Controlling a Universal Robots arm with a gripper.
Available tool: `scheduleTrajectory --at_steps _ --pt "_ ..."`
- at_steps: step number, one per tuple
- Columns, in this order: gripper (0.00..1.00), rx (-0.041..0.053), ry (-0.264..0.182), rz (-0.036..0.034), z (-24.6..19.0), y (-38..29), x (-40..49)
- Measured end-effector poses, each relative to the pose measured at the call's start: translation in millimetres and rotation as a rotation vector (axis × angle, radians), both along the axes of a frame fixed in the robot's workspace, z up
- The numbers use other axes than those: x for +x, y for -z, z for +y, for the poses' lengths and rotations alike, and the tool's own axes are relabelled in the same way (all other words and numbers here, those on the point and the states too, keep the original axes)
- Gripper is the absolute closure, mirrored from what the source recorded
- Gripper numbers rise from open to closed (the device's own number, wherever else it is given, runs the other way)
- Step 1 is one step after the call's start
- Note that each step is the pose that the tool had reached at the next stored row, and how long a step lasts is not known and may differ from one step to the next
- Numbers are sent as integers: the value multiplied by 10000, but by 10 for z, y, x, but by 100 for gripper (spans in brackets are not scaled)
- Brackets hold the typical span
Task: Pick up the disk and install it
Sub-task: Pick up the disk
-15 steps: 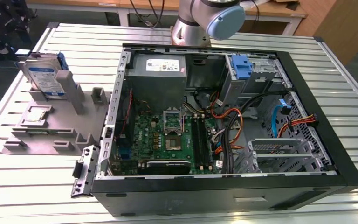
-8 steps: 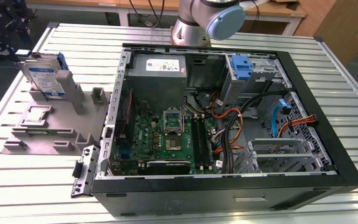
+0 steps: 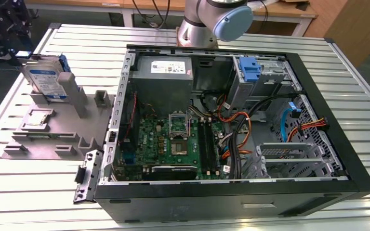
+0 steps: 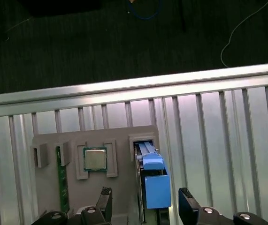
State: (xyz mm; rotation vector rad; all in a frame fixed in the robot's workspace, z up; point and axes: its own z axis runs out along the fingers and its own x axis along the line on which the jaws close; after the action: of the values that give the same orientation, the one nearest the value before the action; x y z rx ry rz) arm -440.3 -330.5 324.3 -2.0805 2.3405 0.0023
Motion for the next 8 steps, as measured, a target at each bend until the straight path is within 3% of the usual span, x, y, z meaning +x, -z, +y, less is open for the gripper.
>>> scheduleTrajectory --at_steps 8 --pt "34 1 -325 -1 24 60 -50"
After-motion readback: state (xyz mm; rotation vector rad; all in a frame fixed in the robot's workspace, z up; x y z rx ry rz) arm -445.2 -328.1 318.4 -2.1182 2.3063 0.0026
